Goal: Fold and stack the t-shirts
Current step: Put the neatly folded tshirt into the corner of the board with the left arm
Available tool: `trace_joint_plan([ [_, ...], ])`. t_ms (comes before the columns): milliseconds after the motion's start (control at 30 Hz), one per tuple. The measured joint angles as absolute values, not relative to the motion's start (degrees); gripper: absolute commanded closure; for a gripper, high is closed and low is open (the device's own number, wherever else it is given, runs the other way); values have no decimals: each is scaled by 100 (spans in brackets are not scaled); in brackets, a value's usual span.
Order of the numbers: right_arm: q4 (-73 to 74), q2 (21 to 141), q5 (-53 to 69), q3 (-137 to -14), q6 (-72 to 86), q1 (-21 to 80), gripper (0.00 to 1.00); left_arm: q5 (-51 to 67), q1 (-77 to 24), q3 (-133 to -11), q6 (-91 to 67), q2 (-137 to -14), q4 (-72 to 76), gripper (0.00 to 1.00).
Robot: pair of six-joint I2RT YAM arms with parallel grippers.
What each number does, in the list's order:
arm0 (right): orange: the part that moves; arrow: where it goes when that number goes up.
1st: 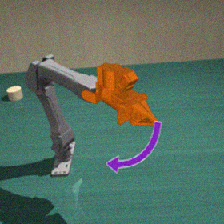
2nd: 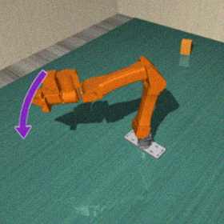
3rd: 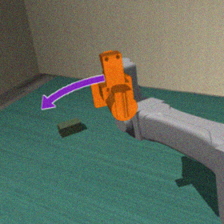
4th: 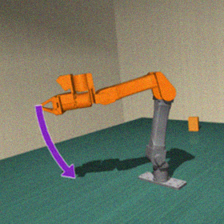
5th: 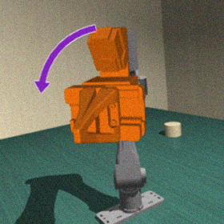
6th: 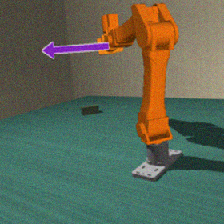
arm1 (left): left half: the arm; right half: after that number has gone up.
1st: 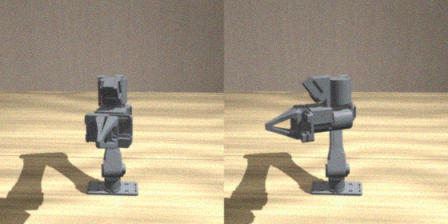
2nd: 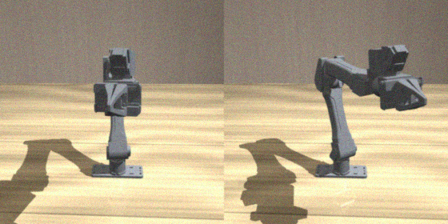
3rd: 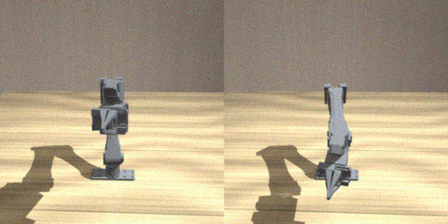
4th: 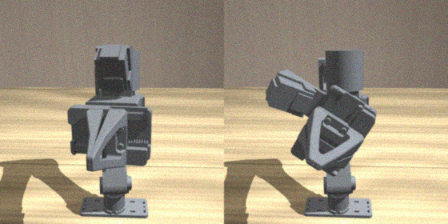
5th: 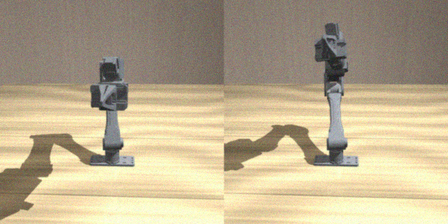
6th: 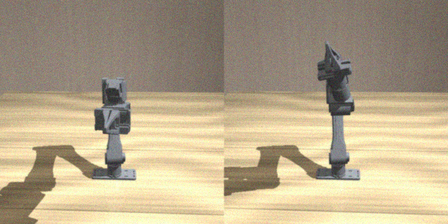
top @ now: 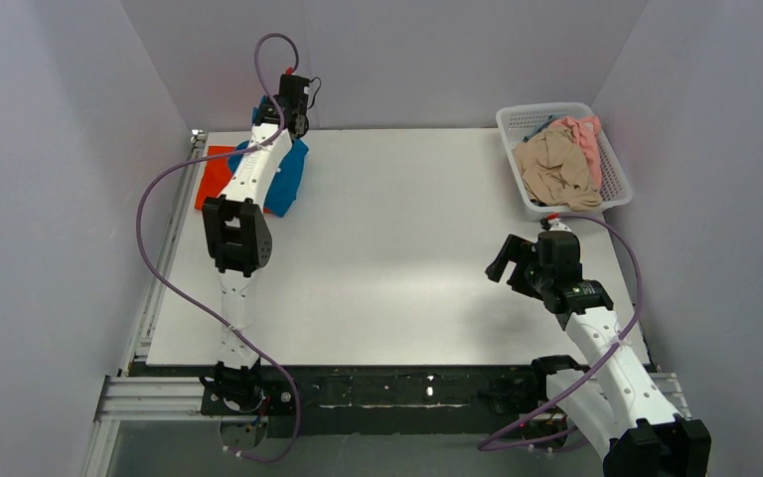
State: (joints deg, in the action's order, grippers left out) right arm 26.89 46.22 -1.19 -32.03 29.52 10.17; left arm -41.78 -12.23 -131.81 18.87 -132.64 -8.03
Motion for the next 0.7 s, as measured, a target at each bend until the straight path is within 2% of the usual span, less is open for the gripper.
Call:
trace_joint_plan([
  [700, 2696, 4628, -139, -3203, 2932, 1017, 3, -3715, -475, -13017, 1503, -13082, -856, 100],
])
